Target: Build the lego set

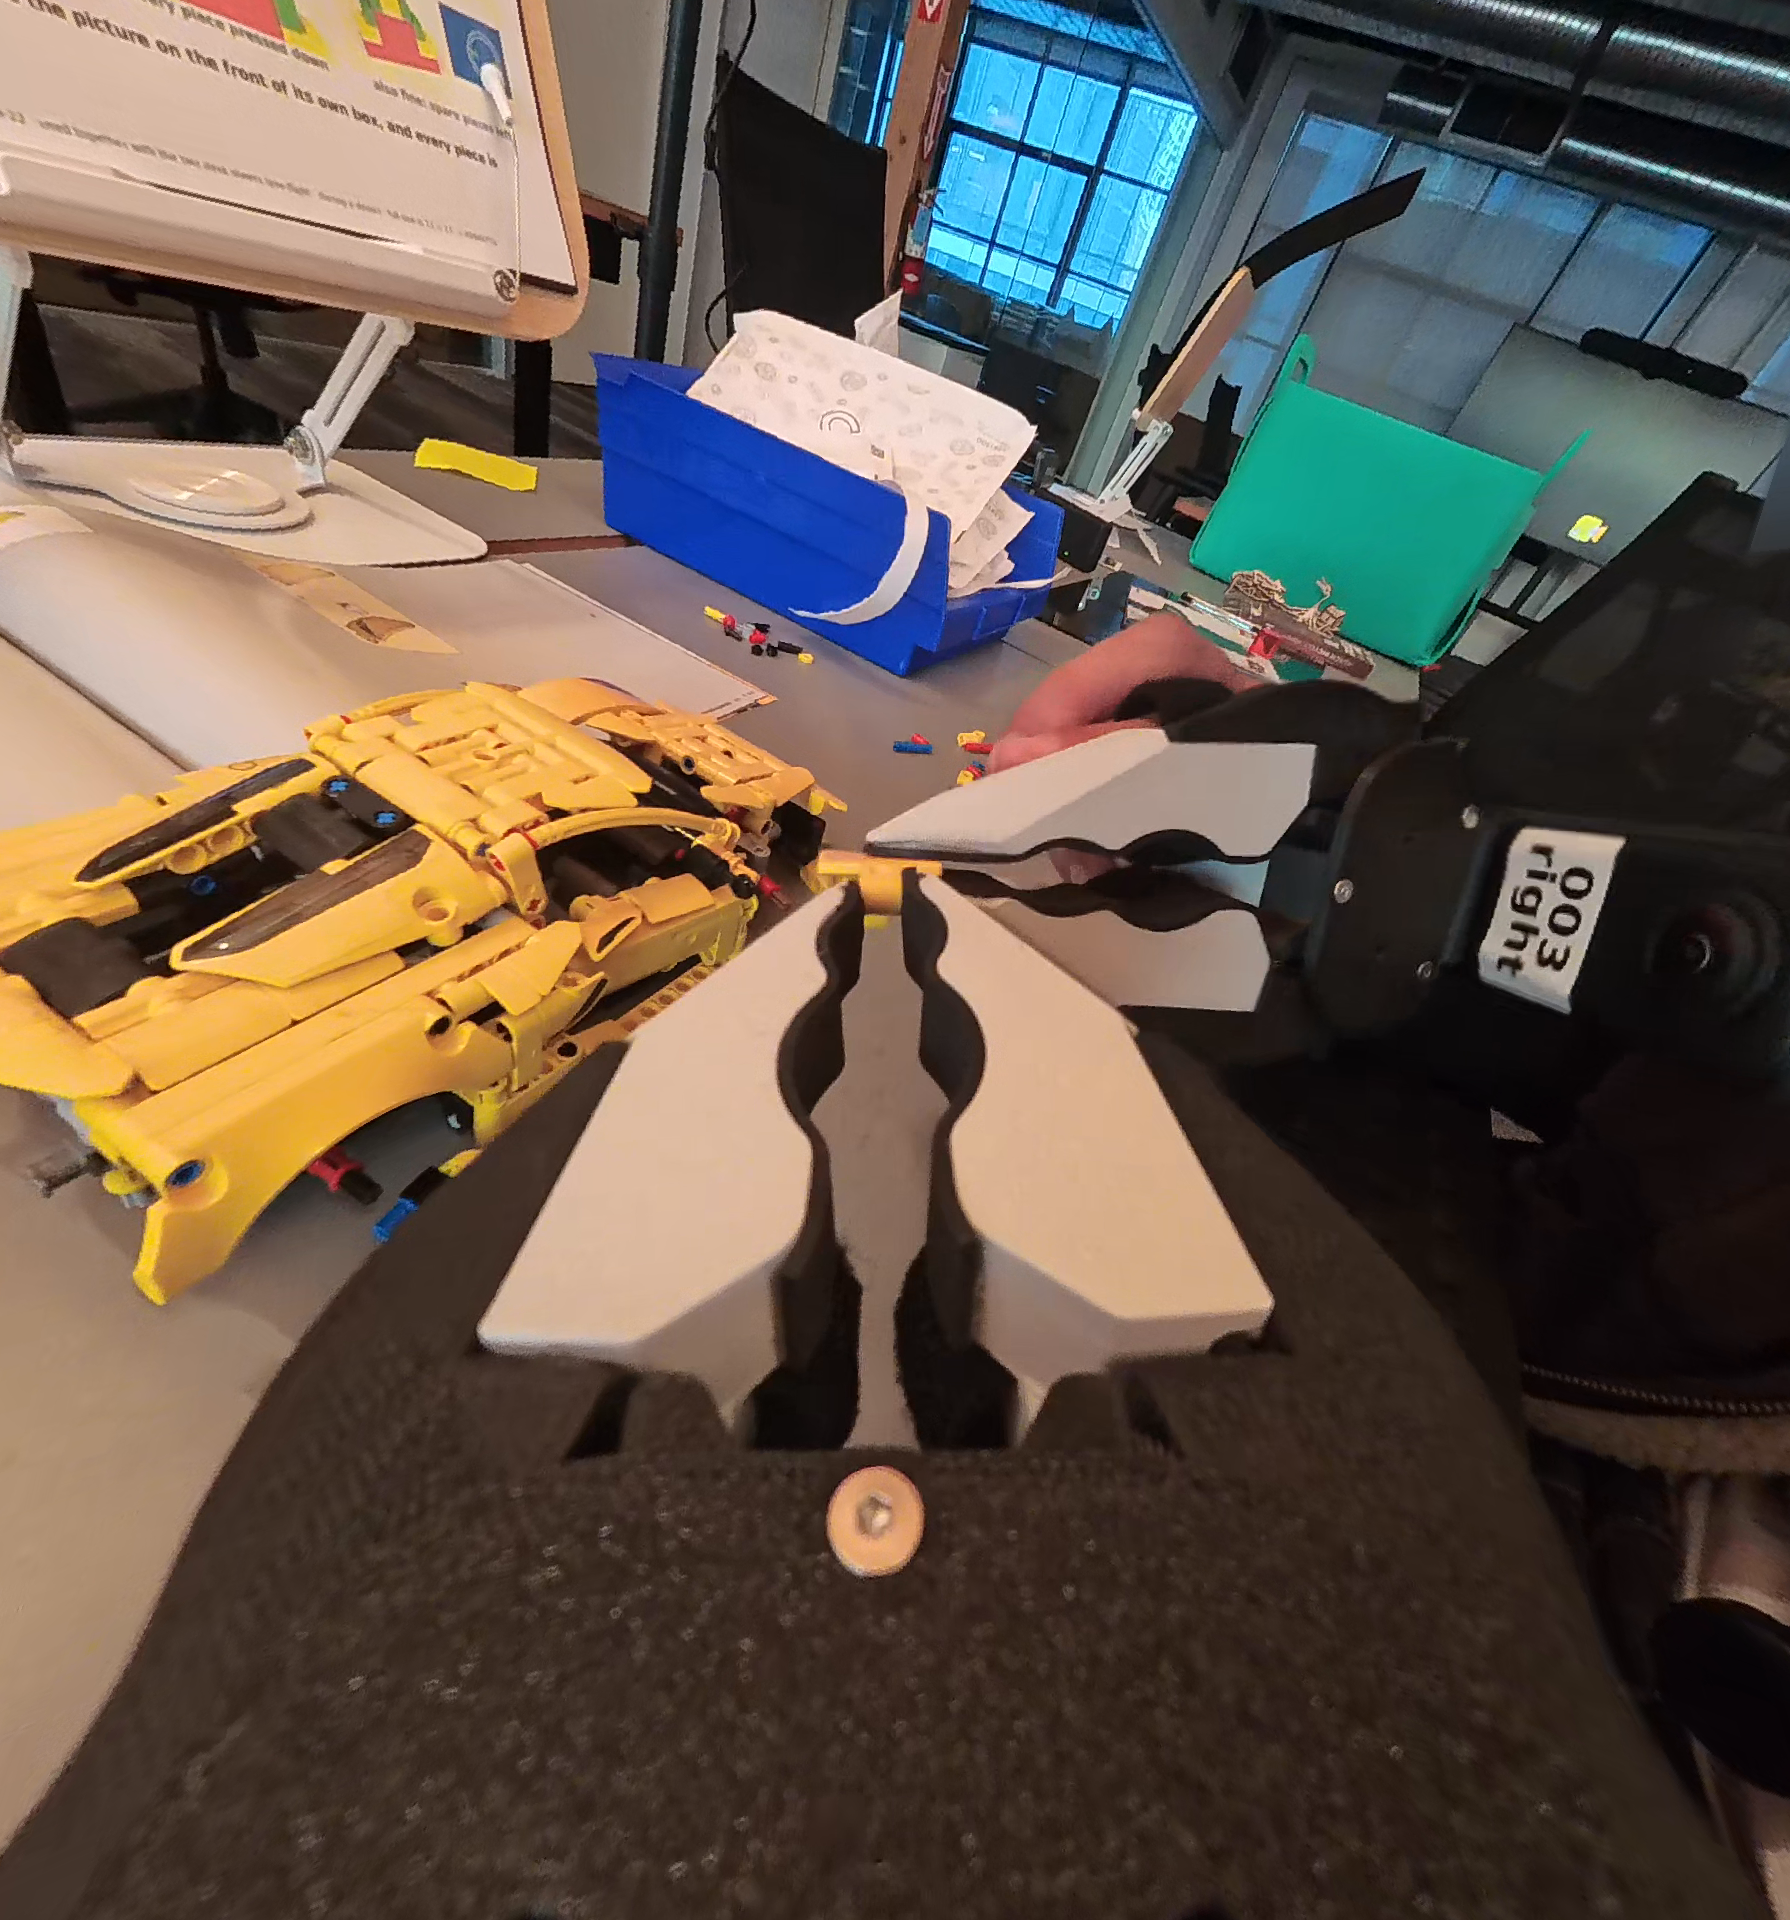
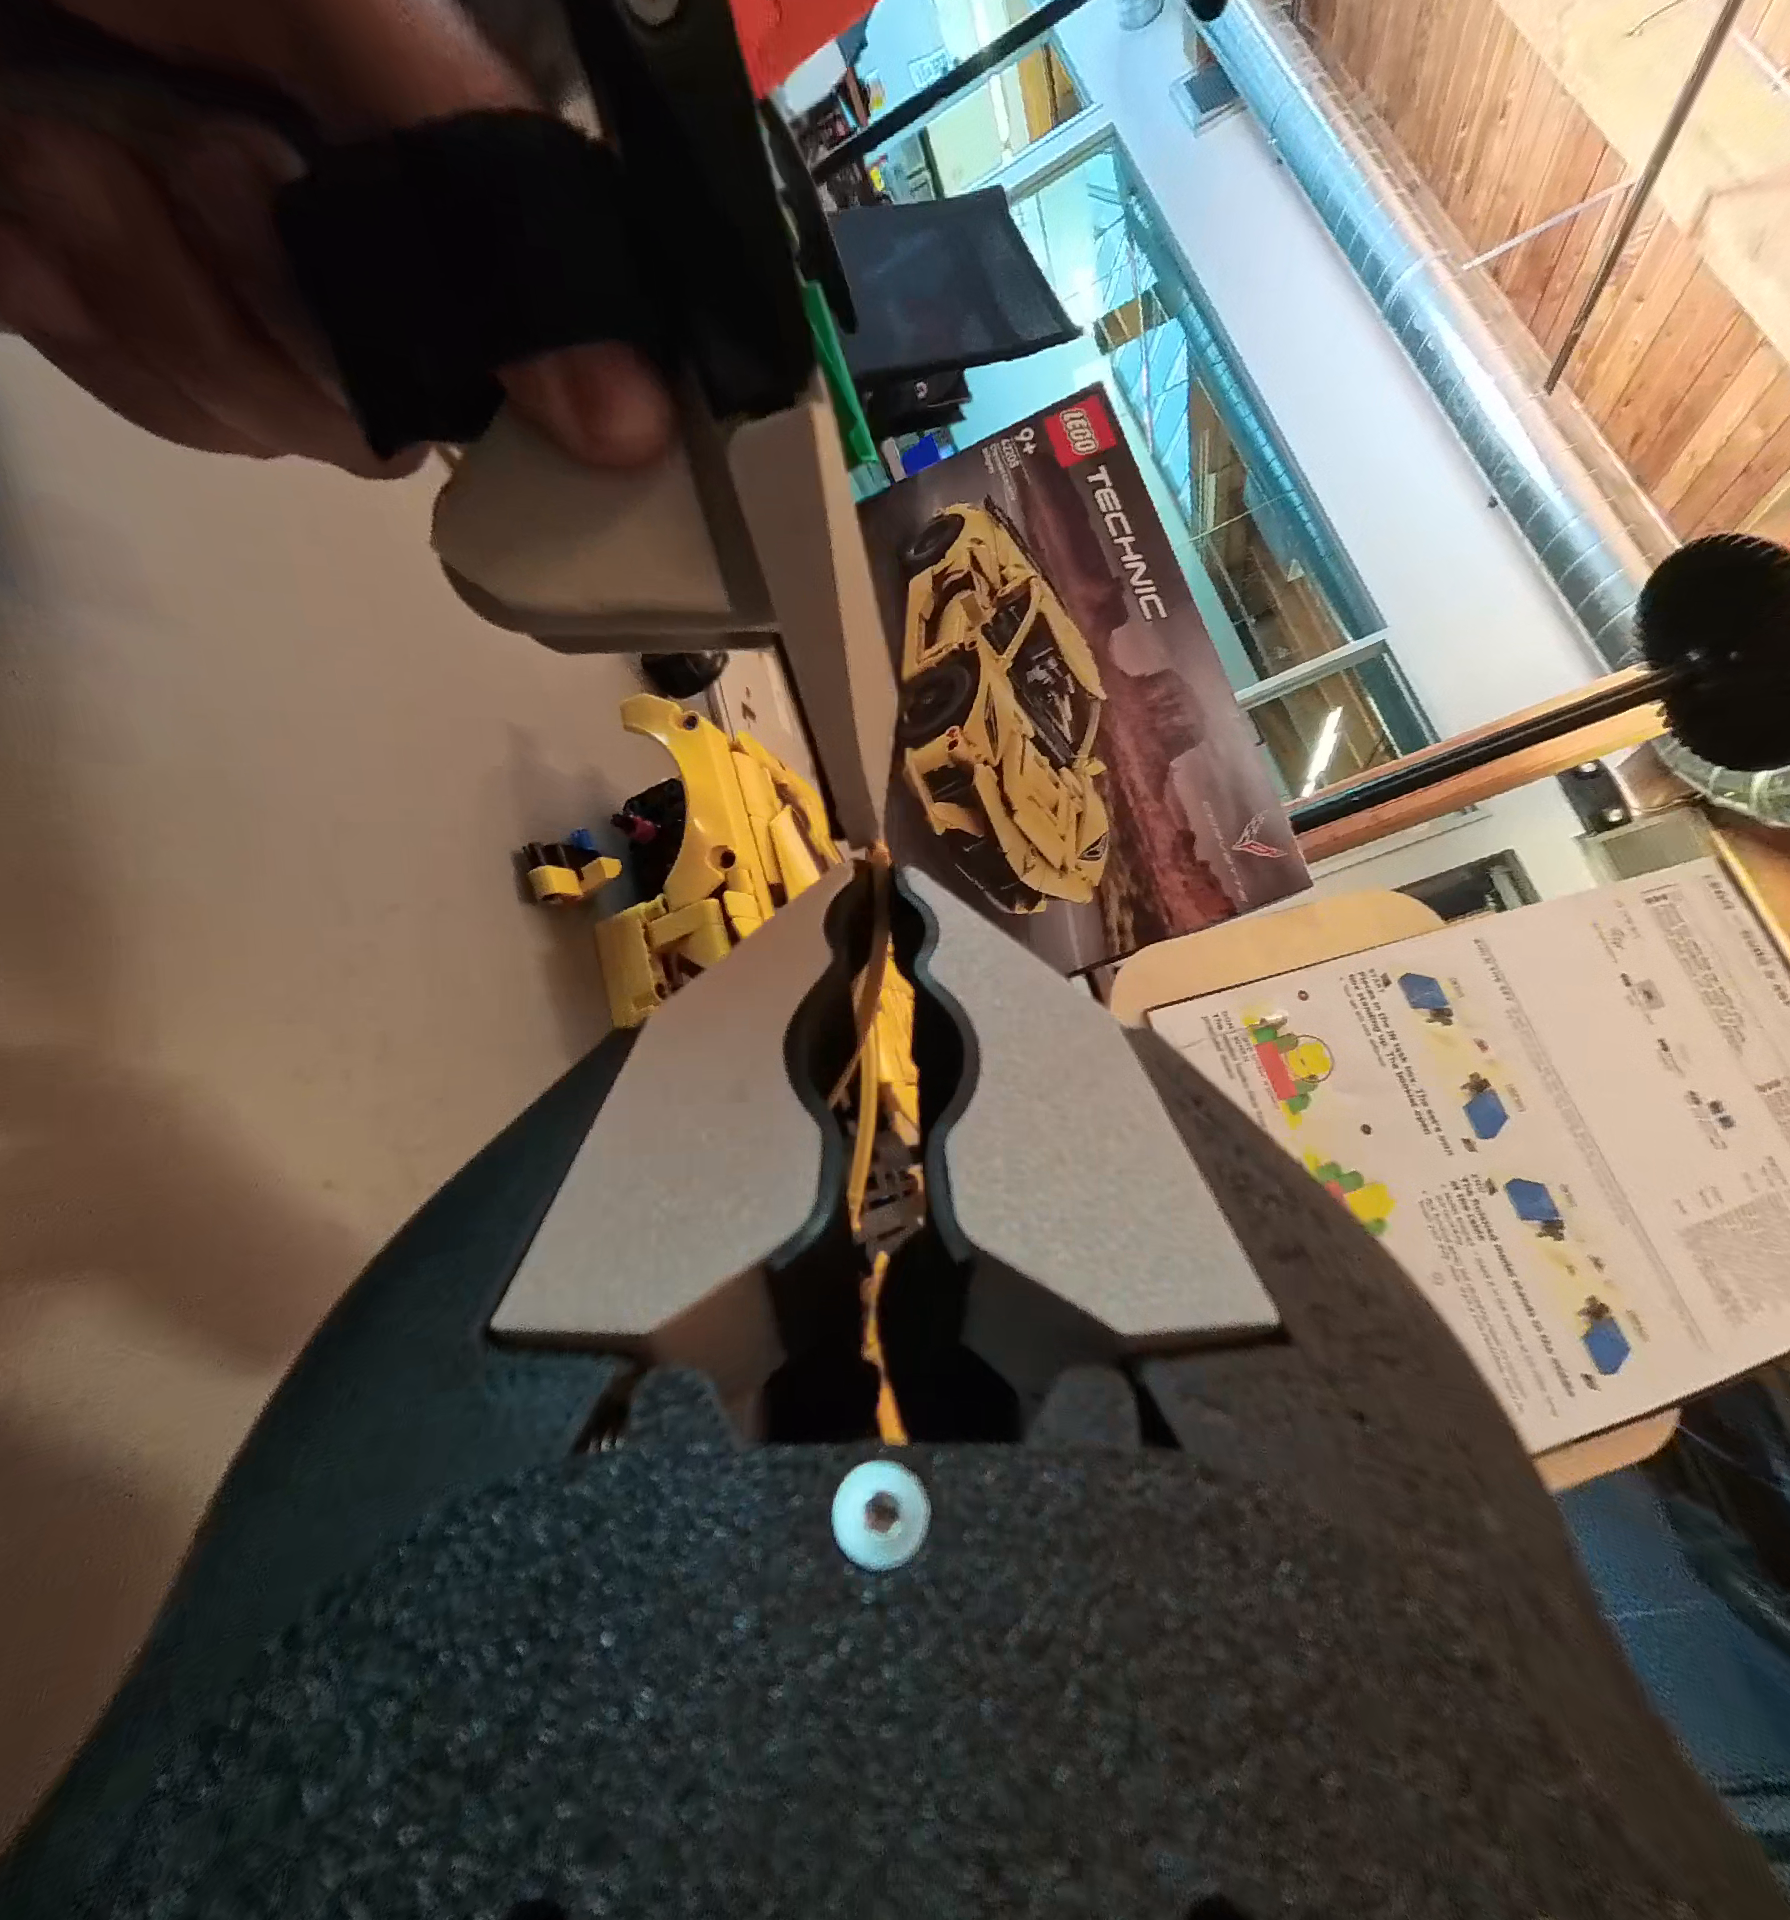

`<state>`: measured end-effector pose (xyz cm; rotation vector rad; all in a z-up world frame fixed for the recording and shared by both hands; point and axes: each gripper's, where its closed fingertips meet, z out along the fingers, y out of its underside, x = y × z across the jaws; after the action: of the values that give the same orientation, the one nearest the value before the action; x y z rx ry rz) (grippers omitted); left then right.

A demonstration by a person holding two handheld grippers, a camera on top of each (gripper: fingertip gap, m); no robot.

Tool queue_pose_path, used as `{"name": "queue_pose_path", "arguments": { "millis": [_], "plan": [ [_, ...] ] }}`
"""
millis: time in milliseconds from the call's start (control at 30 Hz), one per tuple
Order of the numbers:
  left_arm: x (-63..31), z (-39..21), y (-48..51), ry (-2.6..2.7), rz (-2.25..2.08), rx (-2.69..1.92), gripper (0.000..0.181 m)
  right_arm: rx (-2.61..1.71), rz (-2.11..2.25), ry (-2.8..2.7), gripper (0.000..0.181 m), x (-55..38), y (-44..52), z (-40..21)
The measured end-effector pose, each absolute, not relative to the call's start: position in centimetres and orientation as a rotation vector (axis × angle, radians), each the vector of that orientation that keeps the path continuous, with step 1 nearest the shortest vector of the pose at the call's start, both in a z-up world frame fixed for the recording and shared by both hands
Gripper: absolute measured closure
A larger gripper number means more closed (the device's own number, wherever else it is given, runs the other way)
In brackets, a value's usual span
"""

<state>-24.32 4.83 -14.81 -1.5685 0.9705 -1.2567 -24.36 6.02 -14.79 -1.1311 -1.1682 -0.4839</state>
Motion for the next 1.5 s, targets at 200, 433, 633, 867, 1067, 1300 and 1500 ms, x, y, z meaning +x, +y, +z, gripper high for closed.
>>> {"name": "queue_pose_path", "arguments": {
  "millis": [200,433,633,867,1067,1300,1500],
  "plan": [
    [-24.7,-14.3,5.0,0.941,-1.287,-1.551,0.174,-1.214,-0.441,-1.055,0.174,-23.8,6.7,-14.6],
    [-24.7,-13.5,4.6,0.938,-1.33,-1.506,0.175,-1.221,-0.46,-1.047,0.178,-23.2,7.0,-14.7],
    [-25.0,-13.1,4.7,0.918,-1.339,-1.489,0.175,-1.215,-0.479,-1.042,0.177,-22.9,7.2,-14.5],
    [-25.6,-12.3,4.9,0.884,-1.367,-1.458,0.175,-1.22,-0.468,-1.03,0.177,-22.7,7.3,-14.4],
    [-25.9,-11.3,4.7,0.878,-1.393,-1.398,0.175,-1.197,-0.439,-1.013,0.177,-22.9,6.8,-13.6],
    [-26.0,-11.2,4.8,0.877,-1.384,-1.391,0.175,-1.197,-0.435,-1.014,0.177,-23.0,6.8,-13.6],
    [-26.0,-11.1,4.8,0.87,-1.391,-1.389,0.175,-1.197,-0.424,-1.011,0.176,-23.1,6.7,-13.6]
  ]
}}
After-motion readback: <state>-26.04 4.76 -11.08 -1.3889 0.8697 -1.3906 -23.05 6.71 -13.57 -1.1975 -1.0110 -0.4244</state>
